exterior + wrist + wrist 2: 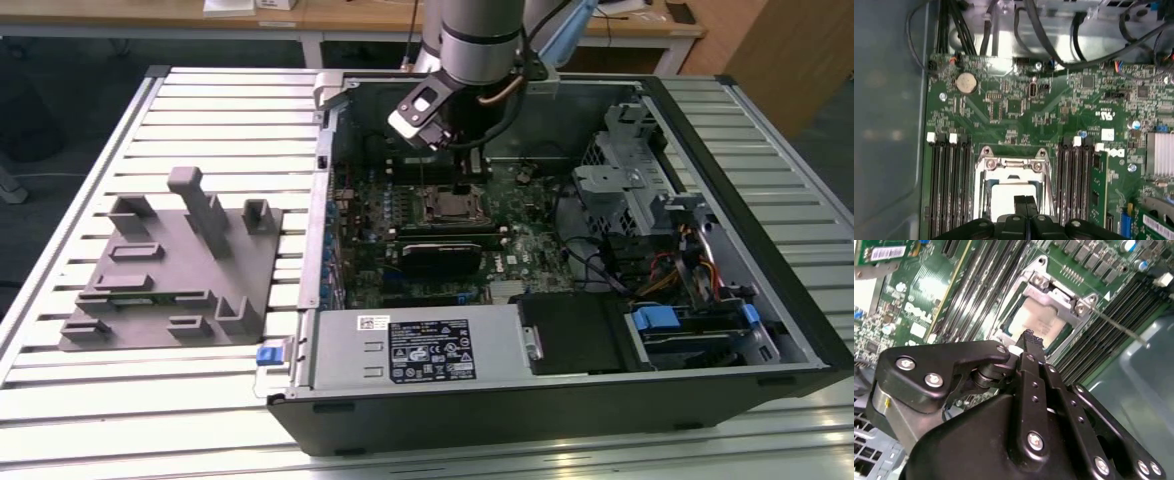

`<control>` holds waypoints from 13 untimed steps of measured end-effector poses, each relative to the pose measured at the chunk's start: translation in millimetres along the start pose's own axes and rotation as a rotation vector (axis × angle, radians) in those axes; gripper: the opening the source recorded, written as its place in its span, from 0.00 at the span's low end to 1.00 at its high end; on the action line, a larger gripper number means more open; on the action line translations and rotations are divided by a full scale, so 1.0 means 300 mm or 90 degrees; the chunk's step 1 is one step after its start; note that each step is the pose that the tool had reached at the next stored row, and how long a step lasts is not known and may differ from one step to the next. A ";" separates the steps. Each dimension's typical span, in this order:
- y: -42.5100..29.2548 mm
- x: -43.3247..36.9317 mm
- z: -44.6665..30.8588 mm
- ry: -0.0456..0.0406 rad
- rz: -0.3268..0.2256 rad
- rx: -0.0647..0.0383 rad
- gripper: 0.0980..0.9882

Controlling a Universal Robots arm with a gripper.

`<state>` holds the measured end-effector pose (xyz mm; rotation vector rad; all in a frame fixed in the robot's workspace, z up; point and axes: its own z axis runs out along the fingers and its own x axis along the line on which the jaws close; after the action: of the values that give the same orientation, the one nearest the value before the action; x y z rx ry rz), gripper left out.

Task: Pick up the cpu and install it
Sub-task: 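Close the cpu cover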

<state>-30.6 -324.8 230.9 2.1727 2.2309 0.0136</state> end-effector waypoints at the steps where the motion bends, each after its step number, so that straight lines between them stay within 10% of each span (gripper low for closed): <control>1: -0.007 0.000 0.003 0.0001 0.000 0.000 0.01; 13: -0.039 0.001 0.019 0.0001 0.000 0.000 0.01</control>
<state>-42.3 -324.9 225.0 2.1727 2.2311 0.0138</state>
